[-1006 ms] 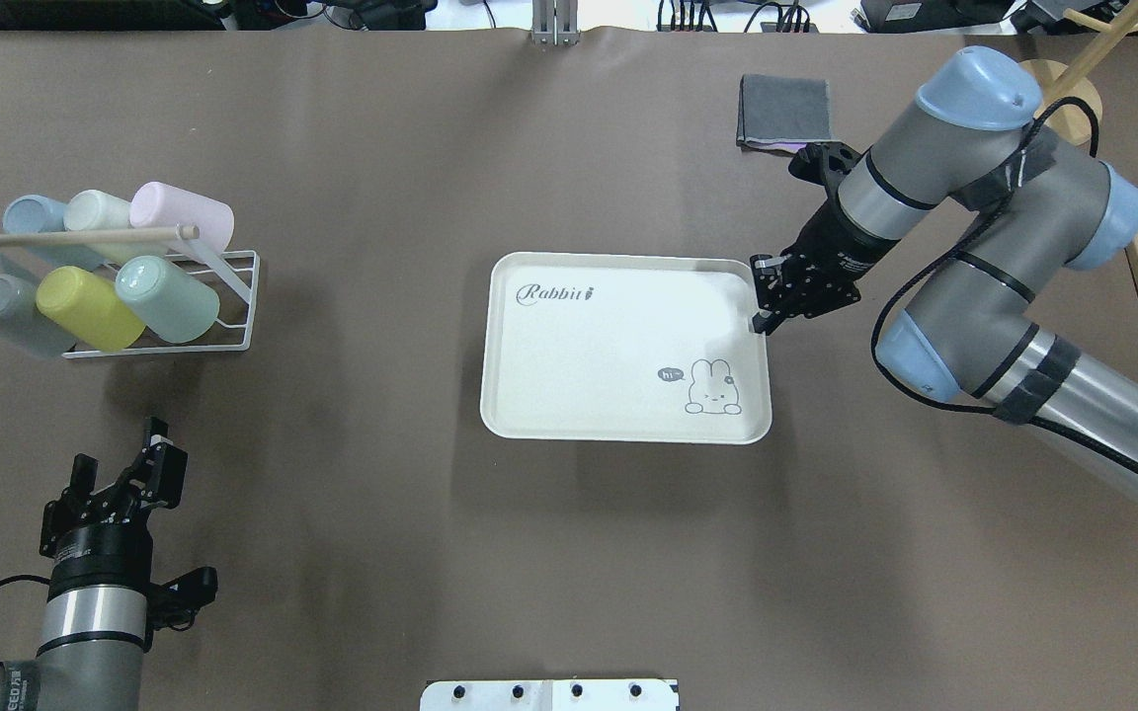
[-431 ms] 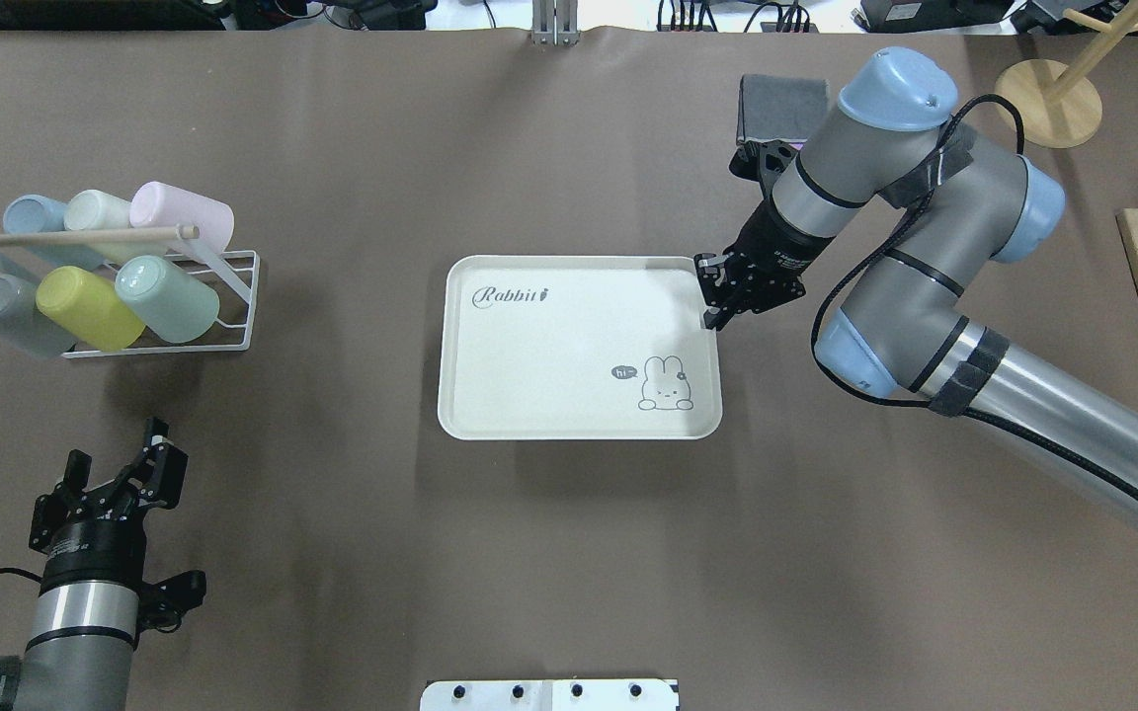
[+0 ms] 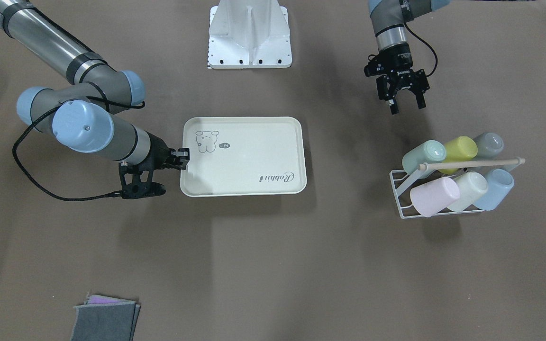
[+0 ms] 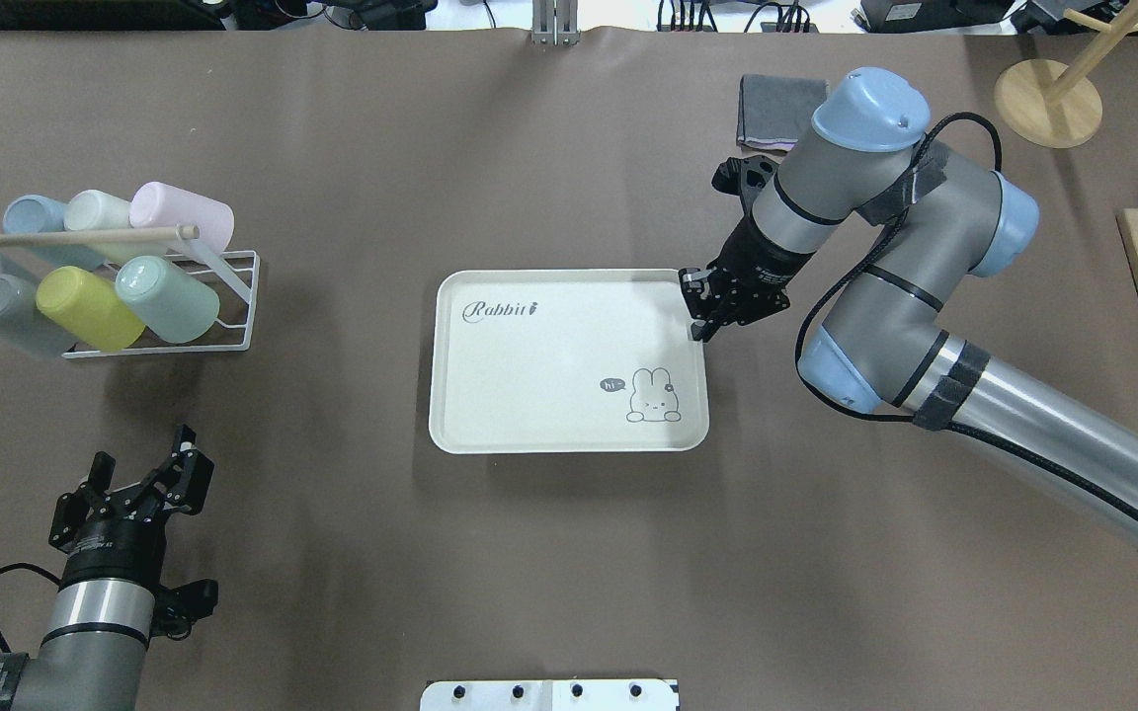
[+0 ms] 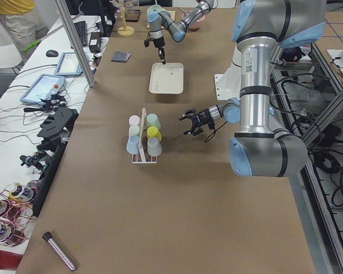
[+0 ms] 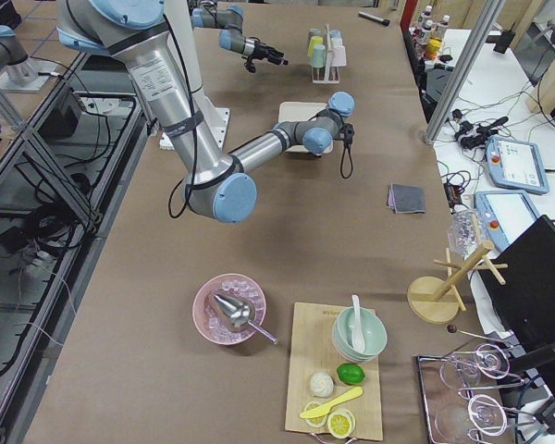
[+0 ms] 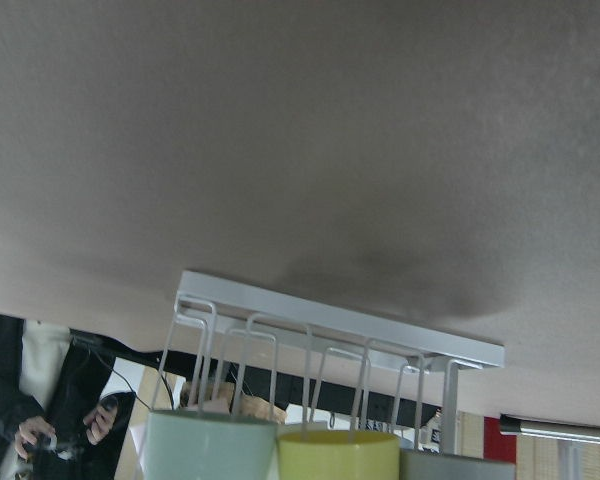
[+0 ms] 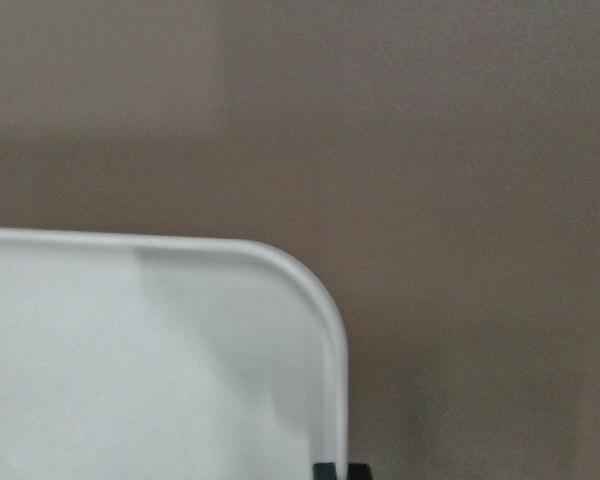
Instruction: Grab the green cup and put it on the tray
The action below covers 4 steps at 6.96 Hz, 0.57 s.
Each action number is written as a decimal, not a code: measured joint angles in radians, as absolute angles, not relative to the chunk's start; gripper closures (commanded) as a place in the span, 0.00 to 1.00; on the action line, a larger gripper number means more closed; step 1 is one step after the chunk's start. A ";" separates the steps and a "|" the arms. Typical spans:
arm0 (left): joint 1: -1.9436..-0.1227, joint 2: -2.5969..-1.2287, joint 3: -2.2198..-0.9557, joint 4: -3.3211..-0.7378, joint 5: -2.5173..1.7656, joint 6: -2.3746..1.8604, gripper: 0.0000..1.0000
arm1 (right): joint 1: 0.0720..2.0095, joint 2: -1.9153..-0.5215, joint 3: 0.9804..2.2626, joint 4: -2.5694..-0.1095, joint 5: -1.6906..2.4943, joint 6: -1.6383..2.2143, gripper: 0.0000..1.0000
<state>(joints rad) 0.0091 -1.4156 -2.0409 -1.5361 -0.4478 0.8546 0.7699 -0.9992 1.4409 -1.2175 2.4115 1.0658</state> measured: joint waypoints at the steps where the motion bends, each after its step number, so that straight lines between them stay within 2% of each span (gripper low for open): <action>1: 0.001 -1.426 -2.039 -1.562 -0.447 0.901 0.02 | 0.766 -0.999 1.438 -1.217 2.406 1.068 1.00; 4: -0.029 -1.445 -2.028 -1.707 -0.441 1.083 0.02 | 0.754 -0.990 1.424 -1.216 2.385 1.069 1.00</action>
<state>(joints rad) -0.0289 -1.4450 -2.0278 -1.7071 -0.4408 1.0834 0.7543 -0.9904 1.4242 -1.2164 2.3847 1.0695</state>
